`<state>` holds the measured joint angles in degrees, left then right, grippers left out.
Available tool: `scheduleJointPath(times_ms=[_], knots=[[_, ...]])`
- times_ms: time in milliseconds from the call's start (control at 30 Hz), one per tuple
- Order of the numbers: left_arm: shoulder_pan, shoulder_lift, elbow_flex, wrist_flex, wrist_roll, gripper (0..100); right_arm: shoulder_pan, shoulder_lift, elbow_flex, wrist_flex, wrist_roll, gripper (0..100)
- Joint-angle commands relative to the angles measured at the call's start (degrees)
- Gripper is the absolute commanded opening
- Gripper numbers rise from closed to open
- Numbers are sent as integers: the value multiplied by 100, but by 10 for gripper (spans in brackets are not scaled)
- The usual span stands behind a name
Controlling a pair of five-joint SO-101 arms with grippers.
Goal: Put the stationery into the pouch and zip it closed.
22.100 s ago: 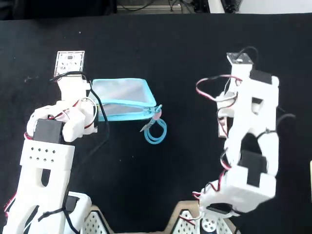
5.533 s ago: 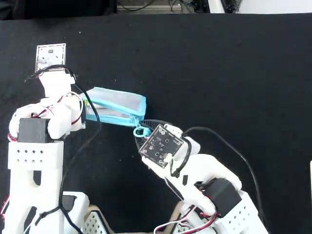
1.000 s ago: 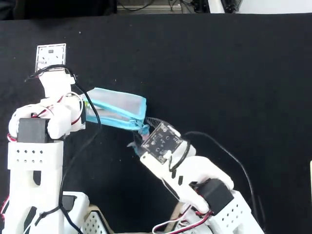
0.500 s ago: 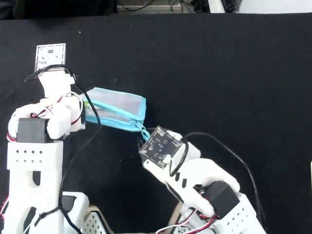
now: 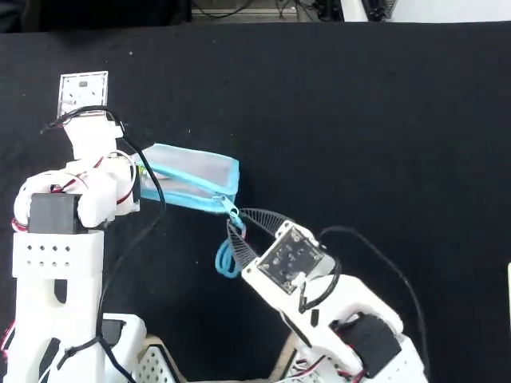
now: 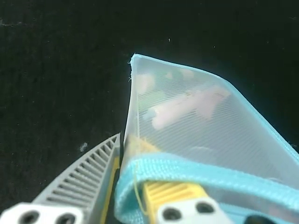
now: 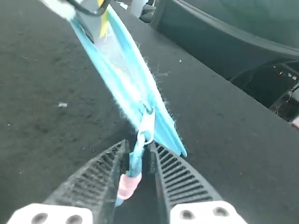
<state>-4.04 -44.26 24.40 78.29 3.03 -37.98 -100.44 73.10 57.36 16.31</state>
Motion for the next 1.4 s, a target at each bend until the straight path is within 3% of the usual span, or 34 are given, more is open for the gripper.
scheduleJointPath(times_ms=[0, 867, 1367], knots=[[-22, -79, -268, -35, -62, 30, -70, -453, 286, -308, 114, 57], [-22, -26, -251, -35, -62, 30, -44, -840, 514, -563, 79, 41], [-31, -26, -268, -35, -62, 30, -35, -848, 470, -580, -378, 67]])
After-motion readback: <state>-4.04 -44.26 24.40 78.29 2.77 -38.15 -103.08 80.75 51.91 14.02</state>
